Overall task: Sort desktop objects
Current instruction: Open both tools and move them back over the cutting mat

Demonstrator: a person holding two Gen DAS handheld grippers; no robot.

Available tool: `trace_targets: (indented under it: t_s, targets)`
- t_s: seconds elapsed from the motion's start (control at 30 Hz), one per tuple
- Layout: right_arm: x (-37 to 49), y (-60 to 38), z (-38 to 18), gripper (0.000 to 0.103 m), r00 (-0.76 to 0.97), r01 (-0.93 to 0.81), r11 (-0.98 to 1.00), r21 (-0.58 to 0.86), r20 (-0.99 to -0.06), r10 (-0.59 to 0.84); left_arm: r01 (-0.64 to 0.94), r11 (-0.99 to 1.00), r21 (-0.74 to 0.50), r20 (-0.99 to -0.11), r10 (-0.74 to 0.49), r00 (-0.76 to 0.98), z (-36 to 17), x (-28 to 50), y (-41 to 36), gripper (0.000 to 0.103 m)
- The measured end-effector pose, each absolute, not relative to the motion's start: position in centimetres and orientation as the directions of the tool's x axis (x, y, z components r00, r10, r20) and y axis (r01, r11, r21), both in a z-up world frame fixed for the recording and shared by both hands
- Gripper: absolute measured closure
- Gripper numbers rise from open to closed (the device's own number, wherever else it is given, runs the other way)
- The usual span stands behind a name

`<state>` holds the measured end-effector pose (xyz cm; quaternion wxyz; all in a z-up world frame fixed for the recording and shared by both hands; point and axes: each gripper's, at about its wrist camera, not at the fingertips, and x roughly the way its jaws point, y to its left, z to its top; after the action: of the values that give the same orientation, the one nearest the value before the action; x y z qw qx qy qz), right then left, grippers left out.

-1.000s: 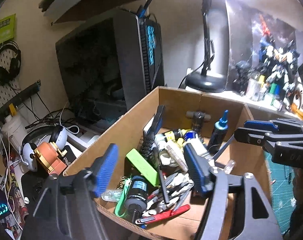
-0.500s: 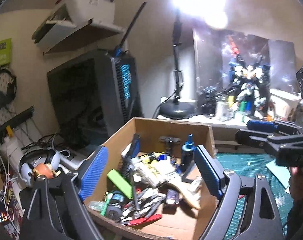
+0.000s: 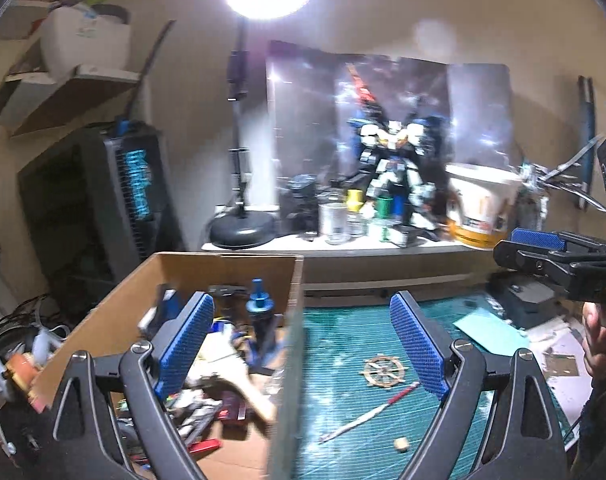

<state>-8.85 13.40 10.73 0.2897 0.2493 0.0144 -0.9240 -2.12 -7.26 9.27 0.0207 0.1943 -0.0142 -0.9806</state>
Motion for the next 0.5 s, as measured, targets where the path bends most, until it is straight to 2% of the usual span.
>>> trace_targets:
  t_s: [0.23, 0.5]
  targets:
    - [-8.7, 19.3, 8.4, 0.029, -0.746, 0.396, -0.907, 0.141, -0.526, -0.407, -0.078, -0.997, 0.016, -0.417, 0.064, -0.907, 7.2, -3.8, -3.8, 0.012]
    - [-8.6, 24.1, 4.0, 0.031, -0.726, 0.257, -0.951, 0.173, -0.615, -0.308, -0.163, -0.987, 0.0, -0.523, 0.139, -0.841, 2.0, -6.5, -0.9, 0.012]
